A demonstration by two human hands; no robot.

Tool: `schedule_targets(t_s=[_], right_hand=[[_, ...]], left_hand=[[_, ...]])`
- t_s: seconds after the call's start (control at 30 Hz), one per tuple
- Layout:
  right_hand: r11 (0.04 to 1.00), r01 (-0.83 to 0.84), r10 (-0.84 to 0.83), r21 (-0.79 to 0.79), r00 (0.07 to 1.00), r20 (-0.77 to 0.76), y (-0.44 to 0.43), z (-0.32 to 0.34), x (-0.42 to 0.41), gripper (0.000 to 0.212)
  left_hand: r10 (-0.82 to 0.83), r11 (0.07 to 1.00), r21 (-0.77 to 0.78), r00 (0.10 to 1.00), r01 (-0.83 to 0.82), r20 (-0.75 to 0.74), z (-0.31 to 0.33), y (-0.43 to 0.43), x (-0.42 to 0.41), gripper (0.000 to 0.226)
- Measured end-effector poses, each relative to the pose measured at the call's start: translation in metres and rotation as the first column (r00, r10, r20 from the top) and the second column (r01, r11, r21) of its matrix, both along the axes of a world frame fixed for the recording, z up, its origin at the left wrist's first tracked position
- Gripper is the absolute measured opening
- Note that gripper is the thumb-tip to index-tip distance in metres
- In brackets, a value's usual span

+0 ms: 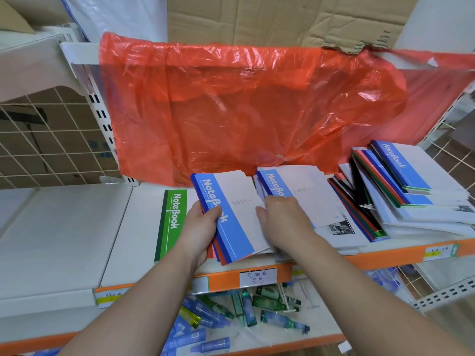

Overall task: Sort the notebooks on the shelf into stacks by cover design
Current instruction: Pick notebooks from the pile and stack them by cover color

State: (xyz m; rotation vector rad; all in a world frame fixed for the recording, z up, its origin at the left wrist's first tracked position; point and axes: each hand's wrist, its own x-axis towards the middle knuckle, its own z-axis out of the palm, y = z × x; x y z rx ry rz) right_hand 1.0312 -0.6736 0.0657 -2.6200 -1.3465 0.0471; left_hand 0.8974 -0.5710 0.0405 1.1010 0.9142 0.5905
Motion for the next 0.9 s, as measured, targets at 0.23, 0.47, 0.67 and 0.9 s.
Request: schedule_targets(t_s=[0.23, 0.47, 0.67, 0.9], right_hand=[[0.961, 0.146, -0.153, -0.237, 0.988, -0.014, -0.008, -0.01, 0.03, 0.035], [0.96, 0.061, -0.03, -0.275, 0.993, 0.114, -0.007, 0.012, 0.012, 0.037], [0.96, -0.228, 0.244, -0.166, 0.966, 0.082, 0.0, 0.026, -0.047, 0.03], [0.91, -0.414, 0.407, 0.039, 0.906, 0.119, -0.001, 0.004, -0.058, 0.025]], left_hand=[[-0.006, 1.0, 0.019, 1.0, 0.006, -0.023, 0.001, -0.001, -0.001, 0.018], [0.0, 1.0, 0.009, 0.999, 0.0, -0.034, 0.0, -0.001, -0.003, 0.017], [0.021, 1.0, -0.017, 0.999, -0.02, 0.036, 0.0, -0.003, 0.0, 0.021], [-0.005, 1.0, 0.03, 0.999, 0.003, 0.051, -0.004, -0.007, -0.001, 0.017]])
